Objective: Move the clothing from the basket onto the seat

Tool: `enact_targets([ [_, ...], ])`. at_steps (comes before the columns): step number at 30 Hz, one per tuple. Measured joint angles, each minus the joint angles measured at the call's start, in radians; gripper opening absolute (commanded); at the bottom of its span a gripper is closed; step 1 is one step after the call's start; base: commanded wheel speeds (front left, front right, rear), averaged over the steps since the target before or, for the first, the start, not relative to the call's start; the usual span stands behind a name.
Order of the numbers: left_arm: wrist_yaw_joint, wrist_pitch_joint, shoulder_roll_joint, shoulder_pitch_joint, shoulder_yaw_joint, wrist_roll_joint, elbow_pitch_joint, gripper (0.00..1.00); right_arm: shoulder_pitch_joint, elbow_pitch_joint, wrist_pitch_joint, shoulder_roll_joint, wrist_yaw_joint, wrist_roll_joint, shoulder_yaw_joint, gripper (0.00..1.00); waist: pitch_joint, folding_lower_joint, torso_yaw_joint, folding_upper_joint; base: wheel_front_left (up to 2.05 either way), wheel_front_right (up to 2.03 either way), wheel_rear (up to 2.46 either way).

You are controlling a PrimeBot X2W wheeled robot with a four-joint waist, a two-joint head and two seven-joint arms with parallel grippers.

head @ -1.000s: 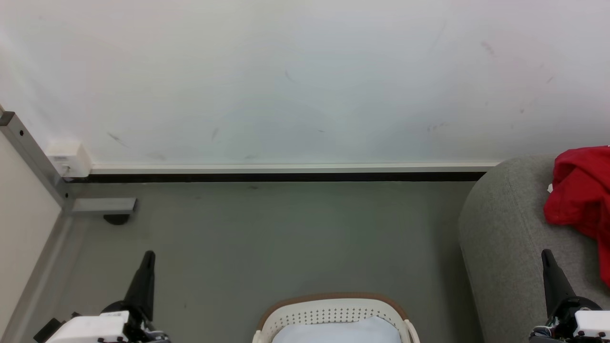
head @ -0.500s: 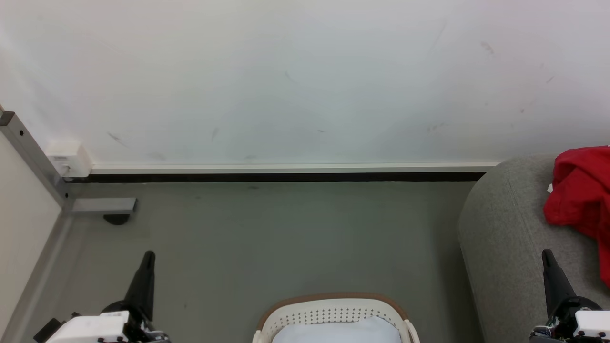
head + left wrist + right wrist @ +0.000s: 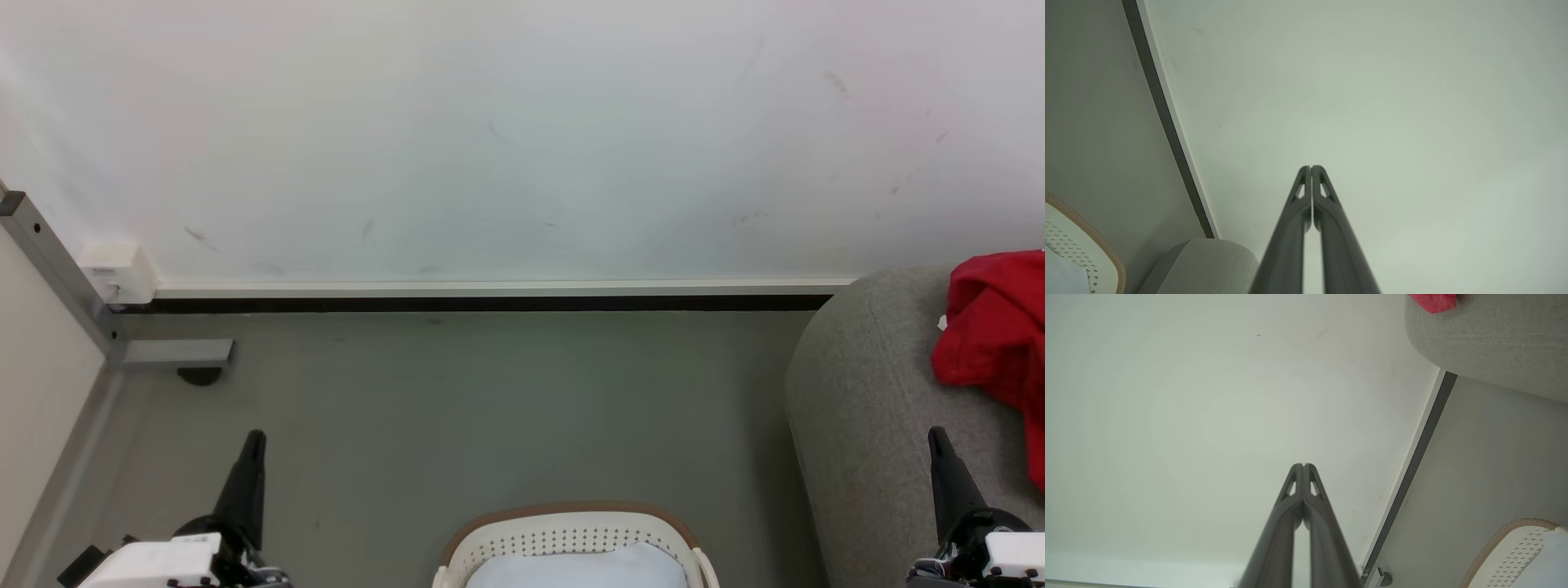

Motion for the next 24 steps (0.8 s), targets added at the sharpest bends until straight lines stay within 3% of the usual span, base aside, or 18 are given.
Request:
enact_targets([
  [24,0.000,0.000,0.000,0.000,0.000,0.000,0.000,0.00,0.000,0.000,-0.002,-0.005,0.000,0.002,0.004,0.00,0.000,-0.0001,0.000,0.0000,0.00,0.00,0.00],
])
